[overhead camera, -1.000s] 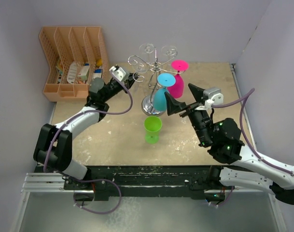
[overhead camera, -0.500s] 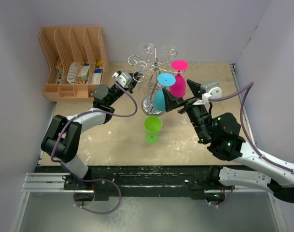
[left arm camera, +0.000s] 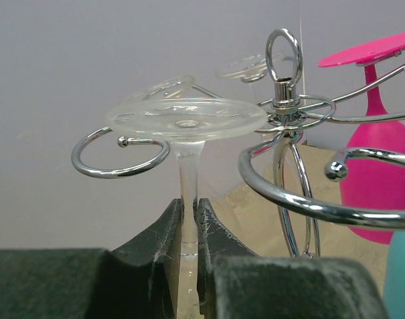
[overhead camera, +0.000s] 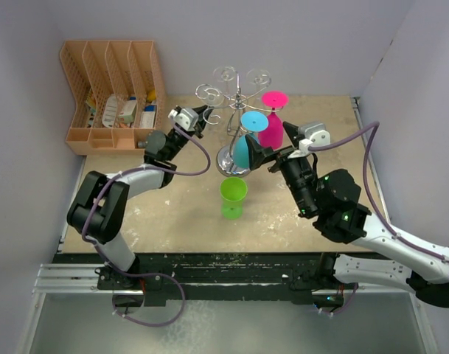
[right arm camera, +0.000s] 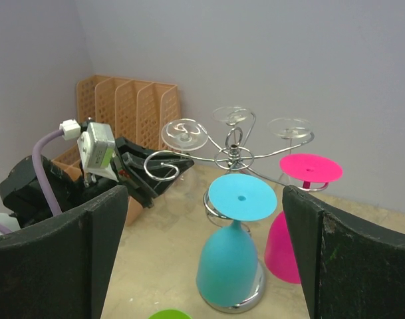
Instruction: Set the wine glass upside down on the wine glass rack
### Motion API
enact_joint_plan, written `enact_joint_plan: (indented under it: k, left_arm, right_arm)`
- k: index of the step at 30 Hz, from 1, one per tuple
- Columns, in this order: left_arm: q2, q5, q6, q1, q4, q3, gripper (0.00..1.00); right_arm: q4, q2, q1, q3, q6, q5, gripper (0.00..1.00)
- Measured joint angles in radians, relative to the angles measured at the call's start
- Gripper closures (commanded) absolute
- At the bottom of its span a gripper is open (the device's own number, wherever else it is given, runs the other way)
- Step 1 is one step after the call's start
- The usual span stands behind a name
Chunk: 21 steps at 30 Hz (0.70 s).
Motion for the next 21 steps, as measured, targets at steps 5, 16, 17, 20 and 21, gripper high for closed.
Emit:
enact_joint_plan:
  k: [5, 16, 17, 20, 21]
  left_arm:
    - [0.023, -0.019, -0.005, 0.000, 0.012, 0.020, 1.00]
    - [0.058, -0.044, -0.006, 0.000, 0.019, 0.073, 1.00]
    - [0.058, -0.049, -0.006, 0.000, 0.020, 0.076, 1.00]
    - [0.064, -0.060, -0.005, 0.000, 0.021, 0.085, 1.00]
    - [0.066, -0.064, -0.005, 0.000, 0.021, 0.089, 1.00]
  right_arm:
    - [-0.006, 0.000, 0.000, 0.013, 0.000, 0.000, 0.00]
    - [-0.016, 0.021, 0.000, 0.035, 0.000, 0.000, 0.00]
    - [-0.016, 0.023, 0.000, 0.035, -0.001, 0.000, 0.00]
    - [-0.017, 0.027, 0.000, 0.035, -0.002, 0.000, 0.00]
    - [-0.017, 0.030, 0.000, 0.035, -0.002, 0.000, 0.00]
